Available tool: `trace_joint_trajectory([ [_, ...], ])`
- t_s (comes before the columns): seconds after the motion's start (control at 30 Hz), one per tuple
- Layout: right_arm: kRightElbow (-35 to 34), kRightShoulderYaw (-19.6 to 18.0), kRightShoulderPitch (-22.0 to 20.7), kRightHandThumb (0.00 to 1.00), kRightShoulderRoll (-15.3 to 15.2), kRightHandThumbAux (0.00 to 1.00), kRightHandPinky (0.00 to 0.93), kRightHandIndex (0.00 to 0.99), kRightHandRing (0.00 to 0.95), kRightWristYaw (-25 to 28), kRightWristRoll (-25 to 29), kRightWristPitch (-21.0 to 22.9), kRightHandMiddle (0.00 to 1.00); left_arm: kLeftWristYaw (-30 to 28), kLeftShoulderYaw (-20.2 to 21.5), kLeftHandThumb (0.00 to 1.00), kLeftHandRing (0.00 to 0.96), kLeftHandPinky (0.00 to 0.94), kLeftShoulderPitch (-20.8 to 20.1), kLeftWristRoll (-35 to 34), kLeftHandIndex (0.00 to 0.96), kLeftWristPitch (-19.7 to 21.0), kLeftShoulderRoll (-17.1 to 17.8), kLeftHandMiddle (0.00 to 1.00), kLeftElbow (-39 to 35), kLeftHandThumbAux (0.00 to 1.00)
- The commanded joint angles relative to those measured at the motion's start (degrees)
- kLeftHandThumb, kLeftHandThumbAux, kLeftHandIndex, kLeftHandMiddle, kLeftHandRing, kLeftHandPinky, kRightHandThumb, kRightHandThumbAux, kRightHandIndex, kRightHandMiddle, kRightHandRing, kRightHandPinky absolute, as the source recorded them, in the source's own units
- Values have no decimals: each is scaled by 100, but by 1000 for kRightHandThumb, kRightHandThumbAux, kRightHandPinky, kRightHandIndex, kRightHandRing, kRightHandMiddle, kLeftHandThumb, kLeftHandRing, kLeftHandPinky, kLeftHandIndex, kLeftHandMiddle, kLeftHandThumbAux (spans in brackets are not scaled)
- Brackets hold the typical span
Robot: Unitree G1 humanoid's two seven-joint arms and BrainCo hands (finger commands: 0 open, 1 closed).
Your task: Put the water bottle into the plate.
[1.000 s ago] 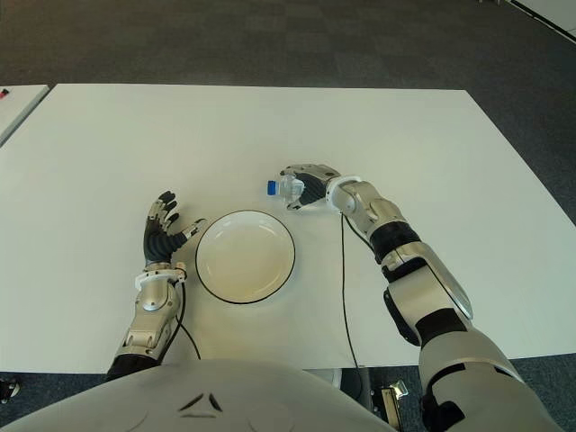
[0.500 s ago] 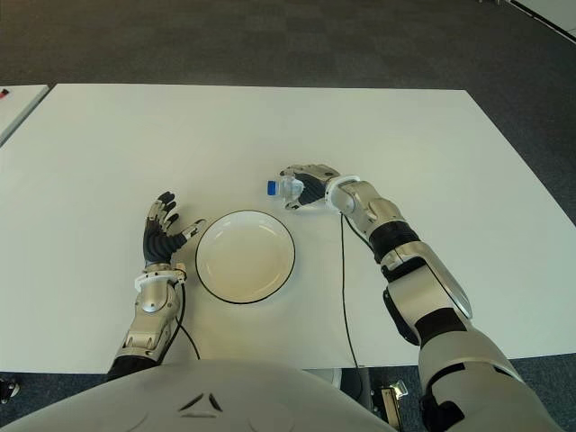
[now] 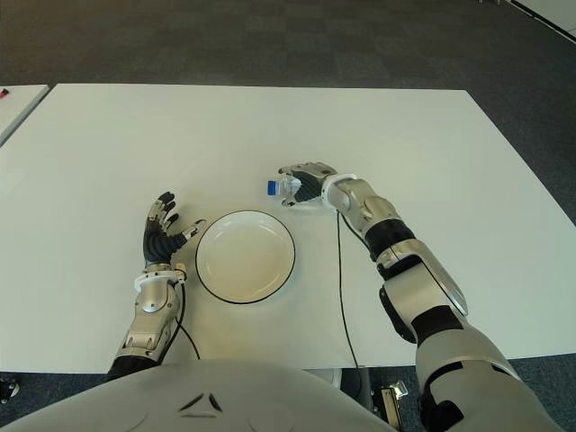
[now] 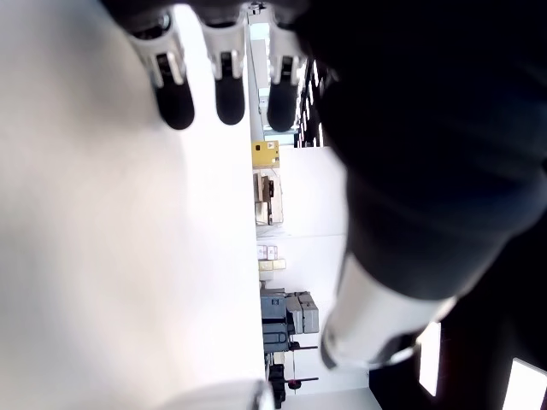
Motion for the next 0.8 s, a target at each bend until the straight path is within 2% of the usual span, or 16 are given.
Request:
trace_joint_trajectory([
  [0.03,69,10,-29,614,47,504,434,54,319,-4,8,66,208,-37,-26,0,125,143,76,-32,154,119,-199,149,53,942],
  [0.43,63,6,-10,576,63,519,388,36,302,-29,20,107,207,-73,-25,0,133,147,87,-100,157,123,-197,156,36,959],
  [0.6,66,16,2,541,69,530,313,20,246,-36,11,125,169,-73,-32,0,131,147,94,-75,155,155,-178,152,17,958],
  [0.8,70,30,4,512,67,535,271,4,196,-41,2,124,122,-83,-26,0,127,145,98,-89,151,197,-180,148,-4,962],
])
